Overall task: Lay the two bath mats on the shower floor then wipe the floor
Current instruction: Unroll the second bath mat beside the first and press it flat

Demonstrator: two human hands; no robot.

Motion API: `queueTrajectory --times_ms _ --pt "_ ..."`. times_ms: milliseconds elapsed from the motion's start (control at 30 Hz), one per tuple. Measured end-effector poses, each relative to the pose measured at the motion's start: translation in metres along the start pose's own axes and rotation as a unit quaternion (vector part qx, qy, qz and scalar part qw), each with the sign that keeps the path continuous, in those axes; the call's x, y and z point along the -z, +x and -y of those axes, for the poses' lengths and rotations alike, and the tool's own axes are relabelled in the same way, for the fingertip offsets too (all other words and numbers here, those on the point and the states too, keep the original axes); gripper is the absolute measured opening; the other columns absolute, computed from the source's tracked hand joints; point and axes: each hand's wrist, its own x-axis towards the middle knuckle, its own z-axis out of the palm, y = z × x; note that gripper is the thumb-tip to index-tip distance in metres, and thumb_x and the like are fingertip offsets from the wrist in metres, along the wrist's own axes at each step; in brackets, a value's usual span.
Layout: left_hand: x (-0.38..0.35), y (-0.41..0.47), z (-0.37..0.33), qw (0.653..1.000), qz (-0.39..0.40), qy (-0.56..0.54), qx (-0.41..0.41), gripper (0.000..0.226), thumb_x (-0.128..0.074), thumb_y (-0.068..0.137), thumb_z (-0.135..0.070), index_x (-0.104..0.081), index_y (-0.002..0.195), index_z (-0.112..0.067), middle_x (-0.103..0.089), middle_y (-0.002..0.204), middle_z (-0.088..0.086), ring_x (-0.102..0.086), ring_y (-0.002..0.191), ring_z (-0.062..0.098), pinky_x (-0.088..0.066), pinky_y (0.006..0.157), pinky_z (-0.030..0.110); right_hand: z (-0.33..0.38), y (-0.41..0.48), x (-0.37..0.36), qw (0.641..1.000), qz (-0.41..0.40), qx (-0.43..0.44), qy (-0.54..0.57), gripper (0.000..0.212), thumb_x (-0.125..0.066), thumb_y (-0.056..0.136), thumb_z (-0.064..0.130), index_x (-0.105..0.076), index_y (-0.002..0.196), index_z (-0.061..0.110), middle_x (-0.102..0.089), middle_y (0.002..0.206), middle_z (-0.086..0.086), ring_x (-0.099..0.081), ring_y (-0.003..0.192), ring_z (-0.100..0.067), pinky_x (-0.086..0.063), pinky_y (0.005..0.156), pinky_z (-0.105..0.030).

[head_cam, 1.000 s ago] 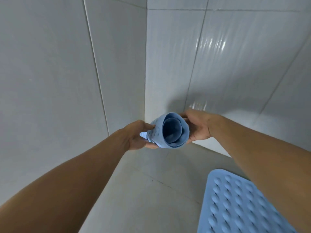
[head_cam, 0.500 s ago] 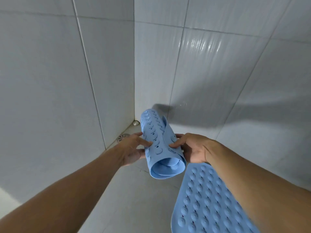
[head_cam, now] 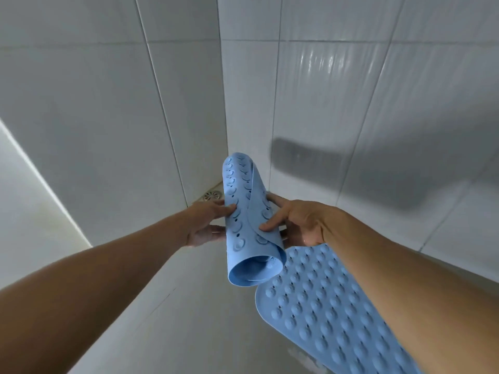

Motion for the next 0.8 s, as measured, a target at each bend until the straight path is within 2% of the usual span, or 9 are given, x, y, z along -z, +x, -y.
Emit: queueTrajectory --times_ms 133,267,333,433,500,567,667,733,800 --pt "-0.011 -0.044 0.01 0.998 -0.042 0.032 -0.022 0.032 -0.069 0.091 -0.015 -0.067 0.123 -0.016 -0.069 0.124 0.008 -0.067 0.096 0.029 -0.06 0.075 0.036 -0.011 -0.027 -0.008 0.998 0.058 0.0 0.038 0.061 -0.072 0.087 0.007 -0.054 0.139 0.032 -0.062 0.124 -0.023 -0.07 0.096 -0.036 -0.059 0.081 -0.049" --pt "-0.019 -0.074 0.018 0.997 -0.048 0.056 -0.017 0.039 -0.071 0.088 -0.013 -0.064 0.126 -0.016 -0.07 0.123 0.011 -0.07 0.093 0.03 -0.06 0.076 0.038 -0.034 -0.041 -0.018 0.999 0.023 0.005 0.042 0.047 -0.063 0.098 0.031 -0.047 0.142 0.03 -0.058 0.118 -0.02 -0.07 0.08 -0.031 -0.059 0.07 -0.046" --pt "-0.021 -0.077 0.03 0.997 -0.037 0.063 -0.022 0.038 -0.07 0.089 -0.011 -0.064 0.126 -0.018 -0.072 0.117 0.01 -0.07 0.091 0.029 -0.059 0.079 0.039 -0.047 -0.043 -0.019 0.999 0.003 0.01 0.035 0.049 -0.068 0.094 0.027 -0.048 0.138 0.027 -0.058 0.117 -0.021 -0.071 0.077 -0.032 -0.06 0.071 -0.047" --pt "-0.018 -0.077 0.057 0.998 -0.013 0.057 -0.022 0.042 -0.07 0.09 -0.01 -0.062 0.13 -0.019 -0.071 0.118 0.009 -0.069 0.092 0.028 -0.058 0.08 0.039 -0.068 -0.045 -0.028 0.999 -0.031 0.001 0.038 0.048 -0.075 0.088 0.015 -0.052 0.13 0.02 -0.062 0.112 -0.023 -0.071 0.085 -0.037 -0.057 0.084 -0.057" --pt "-0.015 -0.077 0.072 0.998 0.0 0.057 -0.016 0.045 -0.071 0.089 -0.011 -0.061 0.132 -0.021 -0.069 0.123 0.009 -0.069 0.096 0.029 -0.059 0.078 0.039 -0.079 -0.055 -0.04 0.998 -0.054 -0.004 0.039 0.029 -0.07 0.09 0.007 -0.06 0.116 0.015 -0.071 0.097 -0.021 -0.071 0.085 -0.036 -0.054 0.09 -0.059" --pt "-0.011 -0.078 0.084 0.997 0.023 0.066 -0.021 0.044 -0.071 0.09 -0.012 -0.061 0.132 -0.022 -0.069 0.124 0.009 -0.069 0.097 0.028 -0.06 0.075 0.037 -0.092 -0.065 -0.053 0.996 -0.077 -0.007 0.052 0.015 -0.065 0.093 0.003 -0.062 0.103 0.013 -0.074 0.084 -0.019 -0.07 0.082 -0.034 -0.055 0.087 -0.055" --pt "-0.007 -0.086 0.104 0.995 0.07 0.066 -0.019 0.043 -0.07 0.09 -0.009 -0.063 0.13 -0.023 -0.07 0.122 0.008 -0.07 0.097 0.028 -0.059 0.077 0.037 -0.117 -0.084 -0.07 0.991 -0.123 -0.023 0.057 0.012 -0.065 0.094 0.006 -0.062 0.105 0.004 -0.067 0.107 -0.022 -0.067 0.095 -0.036 -0.054 0.09 -0.053" --pt "-0.007 -0.095 0.119 0.992 0.106 0.067 -0.012 0.043 -0.069 0.09 -0.006 -0.063 0.129 -0.023 -0.071 0.121 0.009 -0.069 0.1 0.029 -0.058 0.08 0.039 -0.135 -0.097 -0.082 0.988 -0.147 -0.043 0.036 0.031 -0.067 0.093 0.008 -0.063 0.121 -0.003 -0.061 0.124 -0.023 -0.065 0.105 -0.037 -0.055 0.094 -0.052" --pt "-0.01 -0.108 0.133 0.988 0.143 0.064 0.002 0.044 -0.067 0.09 -0.003 -0.062 0.129 -0.023 -0.069 0.122 0.012 -0.067 0.102 0.03 -0.058 0.079 0.038 -0.148 -0.118 -0.097 0.981 -0.183 -0.052 0.036 0.038 -0.067 0.093 0.007 -0.06 0.128 -0.003 -0.059 0.132 -0.024 -0.063 0.11 -0.038 -0.057 0.091 -0.051"
